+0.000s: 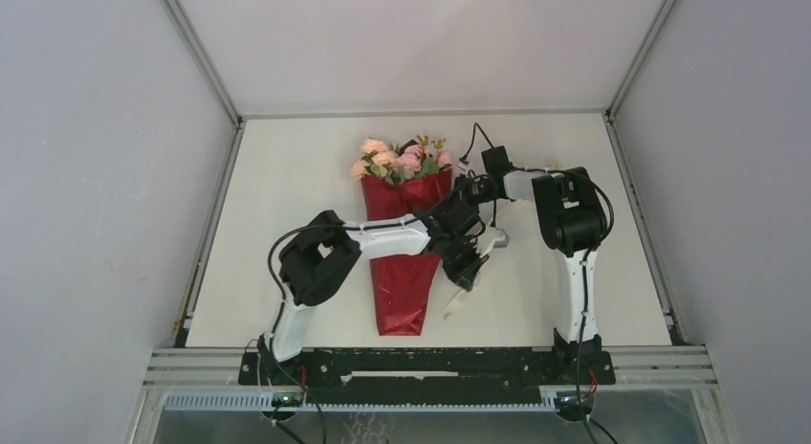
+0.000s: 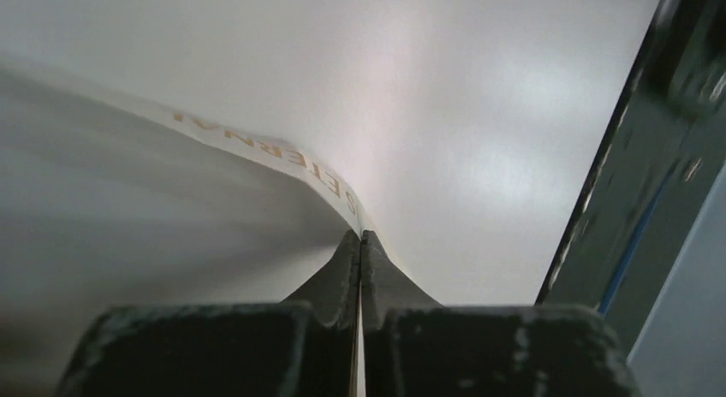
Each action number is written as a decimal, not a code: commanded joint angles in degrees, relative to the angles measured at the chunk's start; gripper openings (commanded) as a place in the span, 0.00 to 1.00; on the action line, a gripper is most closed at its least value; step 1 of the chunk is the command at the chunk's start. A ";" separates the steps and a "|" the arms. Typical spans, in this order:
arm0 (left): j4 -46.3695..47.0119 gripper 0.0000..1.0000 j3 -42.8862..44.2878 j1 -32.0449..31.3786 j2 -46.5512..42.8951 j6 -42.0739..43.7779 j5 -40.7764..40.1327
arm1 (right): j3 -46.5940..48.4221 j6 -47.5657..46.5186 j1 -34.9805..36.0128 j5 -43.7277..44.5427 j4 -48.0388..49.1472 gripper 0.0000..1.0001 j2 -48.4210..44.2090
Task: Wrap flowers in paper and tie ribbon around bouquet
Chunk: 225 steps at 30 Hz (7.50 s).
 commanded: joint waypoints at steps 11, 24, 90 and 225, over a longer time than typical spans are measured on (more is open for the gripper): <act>-38.64 0.00 -23.59 -7.88 -25.28 37.44 -11.65 | 1.63 9.03 -0.46 -0.62 1.15 0.00 -7.97; -42.74 0.00 -39.44 -3.18 -33.54 44.42 -19.01 | 6.75 9.51 -1.95 1.06 -4.89 0.00 -10.03; -26.55 0.00 40.07 48.65 -19.99 16.00 -31.53 | 3.81 5.88 2.26 2.09 -11.77 0.00 -10.21; -23.55 0.00 10.78 14.81 -2.80 18.00 -13.45 | -15.11 -1.06 7.90 34.84 -5.96 0.00 -70.31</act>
